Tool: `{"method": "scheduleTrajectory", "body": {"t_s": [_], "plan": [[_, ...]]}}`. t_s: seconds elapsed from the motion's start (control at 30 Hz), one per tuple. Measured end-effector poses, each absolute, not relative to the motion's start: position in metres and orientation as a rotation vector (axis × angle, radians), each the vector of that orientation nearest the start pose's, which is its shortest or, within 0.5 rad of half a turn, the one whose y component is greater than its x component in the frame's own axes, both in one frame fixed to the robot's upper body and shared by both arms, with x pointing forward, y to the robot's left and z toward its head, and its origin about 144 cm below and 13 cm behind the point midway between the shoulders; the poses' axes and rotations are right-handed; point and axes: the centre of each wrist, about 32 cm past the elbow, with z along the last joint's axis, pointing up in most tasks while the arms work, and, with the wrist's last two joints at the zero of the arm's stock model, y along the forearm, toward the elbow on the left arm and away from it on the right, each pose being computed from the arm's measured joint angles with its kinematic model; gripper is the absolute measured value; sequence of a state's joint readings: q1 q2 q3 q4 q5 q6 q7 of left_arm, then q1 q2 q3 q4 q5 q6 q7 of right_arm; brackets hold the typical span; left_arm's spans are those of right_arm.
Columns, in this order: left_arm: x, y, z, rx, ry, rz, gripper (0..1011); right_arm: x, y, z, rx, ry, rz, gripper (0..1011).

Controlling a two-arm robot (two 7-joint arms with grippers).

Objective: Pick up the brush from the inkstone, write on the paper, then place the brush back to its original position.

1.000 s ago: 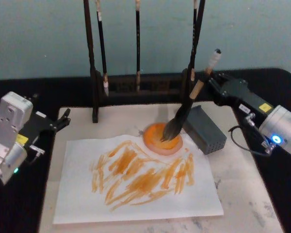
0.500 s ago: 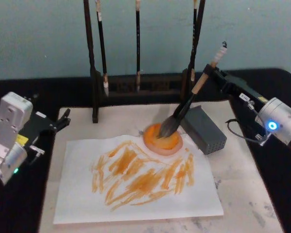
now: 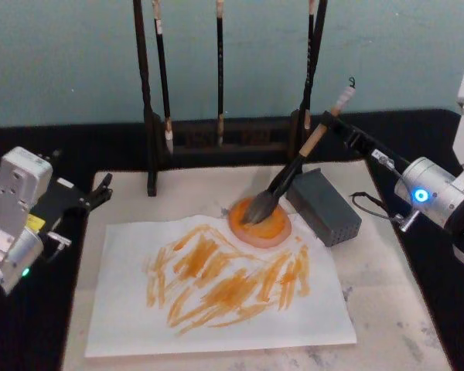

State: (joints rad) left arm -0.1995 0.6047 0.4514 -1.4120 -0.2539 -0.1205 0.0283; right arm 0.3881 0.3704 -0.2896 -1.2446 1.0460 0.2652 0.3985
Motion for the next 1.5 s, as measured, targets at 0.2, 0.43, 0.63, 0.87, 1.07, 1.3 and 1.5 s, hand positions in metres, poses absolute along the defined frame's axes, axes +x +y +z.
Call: {"method": "scheduleTrajectory", "body": {"t_s": [0.2, 0.43, 0.63, 0.87, 1.07, 1.3, 1.5], "plan": [[0.489, 0.310, 1.140, 0.304, -0.285, 1.248, 1001, 0.563, -0.289, 1.172, 0.321, 0.645, -0.945, 176], [0.489, 0.310, 1.140, 0.304, -0.285, 1.248, 1001, 0.566, -0.288, 1.169, 0.322, 0.663, -0.959, 176], [0.489, 0.310, 1.140, 0.304, -0.285, 1.248, 1001, 0.567, -0.288, 1.166, 0.319, 0.670, -0.966, 176], [0.489, 0.310, 1.140, 0.304, -0.285, 1.248, 1001, 0.567, -0.289, 1.164, 0.318, 0.675, -0.982, 176], [0.489, 0.310, 1.140, 0.304, -0.285, 1.248, 1001, 0.566, -0.290, 1.163, 0.319, 0.673, -0.990, 176], [0.489, 0.310, 1.140, 0.304, -0.285, 1.248, 1001, 0.566, -0.289, 1.162, 0.319, 0.675, -0.992, 176], [0.489, 0.310, 1.140, 0.304, -0.285, 1.248, 1001, 0.566, -0.287, 1.160, 0.318, 0.677, -0.997, 176]]}}
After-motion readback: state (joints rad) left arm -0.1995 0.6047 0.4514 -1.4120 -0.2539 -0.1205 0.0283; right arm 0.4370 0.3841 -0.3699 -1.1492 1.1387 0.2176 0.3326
